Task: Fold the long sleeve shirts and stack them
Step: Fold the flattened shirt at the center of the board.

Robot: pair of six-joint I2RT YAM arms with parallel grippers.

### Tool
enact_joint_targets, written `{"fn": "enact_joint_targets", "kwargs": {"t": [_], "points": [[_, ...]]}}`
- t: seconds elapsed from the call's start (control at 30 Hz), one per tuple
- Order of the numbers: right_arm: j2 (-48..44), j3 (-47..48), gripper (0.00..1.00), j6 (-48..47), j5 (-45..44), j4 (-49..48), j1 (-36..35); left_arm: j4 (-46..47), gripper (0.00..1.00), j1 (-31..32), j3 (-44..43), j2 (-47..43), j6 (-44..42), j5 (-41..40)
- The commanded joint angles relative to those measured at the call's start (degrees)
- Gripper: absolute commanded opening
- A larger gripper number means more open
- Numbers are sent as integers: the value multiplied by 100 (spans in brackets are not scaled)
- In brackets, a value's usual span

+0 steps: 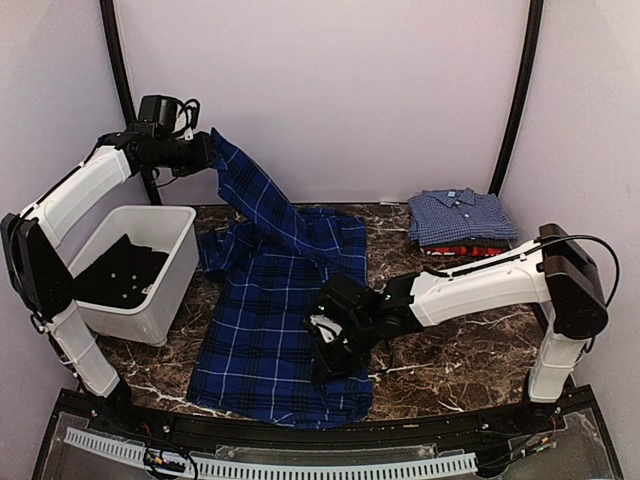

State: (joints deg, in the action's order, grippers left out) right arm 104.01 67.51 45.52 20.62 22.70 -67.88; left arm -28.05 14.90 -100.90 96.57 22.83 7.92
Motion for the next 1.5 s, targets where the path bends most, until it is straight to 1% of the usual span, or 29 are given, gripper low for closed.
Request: {"fn": "enact_joint_targets", "kwargs": {"t": [0.0,0.23,0.43,0.63,0.77,1.0,1.03,1.1,1.27,1.33,1.4,1.47], "points": [[132,-20,0,-8,120,-198,-24,119,0,-44,-277,-35,-42,150],[177,-45,0,38,179,-367,-24,550,0,-47,-386,-223,4,83],[230,130,0,56,180,-428,-19,428,0,-56,-391,-181,-41,-97],[340,206,0,94,299,-584,-24,150,0,-124,-305,-93,-84,-513],[459,318,0,80,317,-585,-23,22,0,-243,-214,33,-53,-468],[626,219,0,187,496,-885,-19,179,0,-259,216,131,-41,-345],[644,227,2,189,503,-909,-22,187,0,-259,235,154,-37,-318],[634,243,10,151,493,-944,-24,221,0,-257,314,203,-19,-253],[353,266,37,-82,273,-843,-28,254,0,-258,479,242,4,-172],[200,280,44,-192,127,-712,-47,244,0,-252,490,247,2,-187],[1,241,48,-273,-97,-545,-69,233,0,-252,492,248,-16,-232],[-285,68,49,-302,-381,-400,-84,209,0,-258,493,259,-28,-281]]}}
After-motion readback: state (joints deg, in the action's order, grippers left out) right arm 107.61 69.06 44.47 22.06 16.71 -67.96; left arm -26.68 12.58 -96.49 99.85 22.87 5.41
